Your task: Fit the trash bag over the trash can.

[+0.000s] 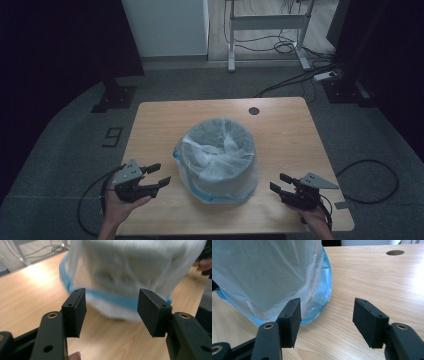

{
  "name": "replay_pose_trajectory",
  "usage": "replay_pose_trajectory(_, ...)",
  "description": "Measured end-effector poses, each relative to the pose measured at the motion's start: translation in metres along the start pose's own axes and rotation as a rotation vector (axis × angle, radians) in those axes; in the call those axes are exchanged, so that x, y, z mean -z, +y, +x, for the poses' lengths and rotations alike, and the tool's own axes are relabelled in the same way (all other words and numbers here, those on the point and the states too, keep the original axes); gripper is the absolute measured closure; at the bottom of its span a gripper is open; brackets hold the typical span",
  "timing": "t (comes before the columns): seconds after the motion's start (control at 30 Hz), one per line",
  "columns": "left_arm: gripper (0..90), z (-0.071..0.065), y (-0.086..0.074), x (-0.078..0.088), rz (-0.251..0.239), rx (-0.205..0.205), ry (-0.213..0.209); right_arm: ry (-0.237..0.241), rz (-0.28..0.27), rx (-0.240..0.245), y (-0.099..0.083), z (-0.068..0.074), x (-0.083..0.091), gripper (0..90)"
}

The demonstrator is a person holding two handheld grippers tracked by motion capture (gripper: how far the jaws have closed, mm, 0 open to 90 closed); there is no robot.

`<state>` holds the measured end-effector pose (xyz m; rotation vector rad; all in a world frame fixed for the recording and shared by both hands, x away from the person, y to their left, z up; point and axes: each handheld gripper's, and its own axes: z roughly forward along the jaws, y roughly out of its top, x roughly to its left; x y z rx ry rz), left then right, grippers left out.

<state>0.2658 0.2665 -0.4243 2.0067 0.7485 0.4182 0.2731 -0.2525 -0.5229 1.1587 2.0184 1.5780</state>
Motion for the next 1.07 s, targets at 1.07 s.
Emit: replay_pose_trajectory(1.07,36.9,0.019,-0.08,-0.016,0.033,0.145,0.038,-0.053,0.039,0.012,-0.012,-0.008,-0.005,37.7)
